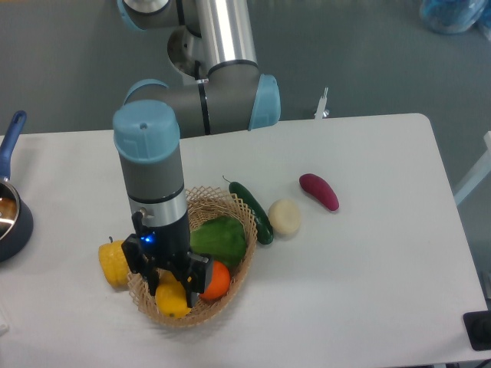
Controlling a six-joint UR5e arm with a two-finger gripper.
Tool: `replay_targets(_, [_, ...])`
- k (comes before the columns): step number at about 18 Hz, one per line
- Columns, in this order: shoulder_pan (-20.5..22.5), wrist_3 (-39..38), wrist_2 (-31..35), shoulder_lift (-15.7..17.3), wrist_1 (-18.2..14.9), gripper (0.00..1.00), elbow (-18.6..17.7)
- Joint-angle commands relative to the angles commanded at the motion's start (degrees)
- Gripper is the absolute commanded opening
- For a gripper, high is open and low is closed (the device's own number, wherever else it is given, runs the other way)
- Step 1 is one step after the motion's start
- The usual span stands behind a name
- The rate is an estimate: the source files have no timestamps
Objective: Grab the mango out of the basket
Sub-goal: 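Lift the yellow mango and carry it toward the basket rim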
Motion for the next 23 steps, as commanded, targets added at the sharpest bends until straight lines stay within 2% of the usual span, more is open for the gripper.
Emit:
replay_targets(3, [0.61,0.09,0.00,0.61,0.00,0.10,-0.09])
replay_targets(5, [2.71,0.26,0.00,0.79,0.00,0.10,-0.09])
replay_targets(11, [8.16,8.95,-0.09,0.79,-0.09,0.10,-0.70])
replay_targets(15, [8.79,10.11,0.09,0.79,-0.09,0.10,-0.79])
replay_targets(17, [9.14,10.02,0.26,1.05,-0.17,0.10,-1.92])
replay_targets(19, [10.63,10.11,0.18,2.98,-0.17,0.10,-4.21])
replay_targets(23, [12.22,10.28,0.00,3.61,-0.17,0.10,-5.18])
